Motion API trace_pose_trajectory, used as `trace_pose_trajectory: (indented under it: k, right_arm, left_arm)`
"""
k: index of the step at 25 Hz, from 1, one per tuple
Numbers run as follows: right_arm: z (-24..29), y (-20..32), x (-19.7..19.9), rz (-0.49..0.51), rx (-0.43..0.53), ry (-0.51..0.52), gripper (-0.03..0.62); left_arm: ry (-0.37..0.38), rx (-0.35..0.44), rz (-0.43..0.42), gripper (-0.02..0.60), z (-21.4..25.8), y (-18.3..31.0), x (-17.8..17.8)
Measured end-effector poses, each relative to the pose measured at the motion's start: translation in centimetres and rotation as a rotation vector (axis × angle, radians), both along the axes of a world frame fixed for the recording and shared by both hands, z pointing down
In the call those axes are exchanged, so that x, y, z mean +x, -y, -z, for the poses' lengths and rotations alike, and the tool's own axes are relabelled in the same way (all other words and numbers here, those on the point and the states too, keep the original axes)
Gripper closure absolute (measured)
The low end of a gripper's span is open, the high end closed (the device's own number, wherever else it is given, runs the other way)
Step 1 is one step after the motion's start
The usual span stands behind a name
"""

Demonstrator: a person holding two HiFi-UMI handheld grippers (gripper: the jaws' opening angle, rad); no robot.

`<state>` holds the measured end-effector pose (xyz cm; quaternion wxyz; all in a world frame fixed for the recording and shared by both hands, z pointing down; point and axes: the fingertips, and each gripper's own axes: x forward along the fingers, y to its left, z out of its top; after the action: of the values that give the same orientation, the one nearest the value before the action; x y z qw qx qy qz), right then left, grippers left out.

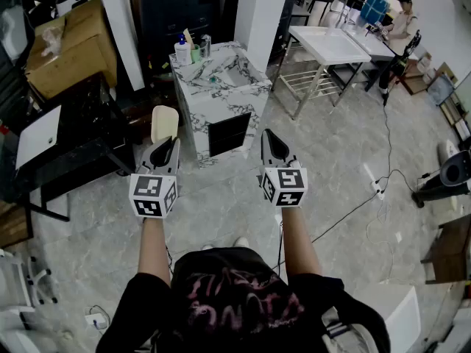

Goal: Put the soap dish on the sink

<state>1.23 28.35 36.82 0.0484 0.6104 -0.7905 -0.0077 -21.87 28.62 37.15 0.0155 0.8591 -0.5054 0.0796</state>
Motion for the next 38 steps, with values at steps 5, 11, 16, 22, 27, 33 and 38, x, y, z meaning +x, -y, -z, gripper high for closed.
trace_pose_trajectory:
  k: [5,11,16,22,27,33,38]
  right_arm:
    - [-0.3,0.0,-0.7,-0.005,-0.003,-0.010,0.583]
    - [-0.4,-0.3,-1.5,-0.010,0.002,-0.012,0.583]
    - [-0.5,-0.7,-2.3,-0.002,0.002,-0.017,0.583]
    - [-1.2,-0.9,-2.5,-0.016,-0.015,-0.026,0.583]
    - [-1.8,-0.4,-1.8,-0.029,-0.019,-0.020,0.583]
    - [-1.9,2.3,-1.1,-0.037,-0.017,-0.008,0.583]
    - [-2.3,5.4,-0.4,-0.035,-0.025,-0.008,0.583]
  left_arm:
    - [-0.001,0.001,-0.006,0.554,-0.1,-0.1,-0.6]
    - [0.004,0.002,-0.012,0.554,-0.3,-0.3,-1.4]
    - [0.004,0.002,-0.022,0.554,-0.4,-0.5,-1.7]
    - [0.003,-0.023,-0.039,0.554,-1.6,-0.6,-1.9]
    - [0.003,-0.022,-0.042,0.554,-2.0,0.0,-1.7]
    - [0.017,-0.029,-0.038,0.554,-2.4,2.5,-1.3]
    - [0.016,-0.045,-0.043,0.554,-2.9,5.4,-0.3]
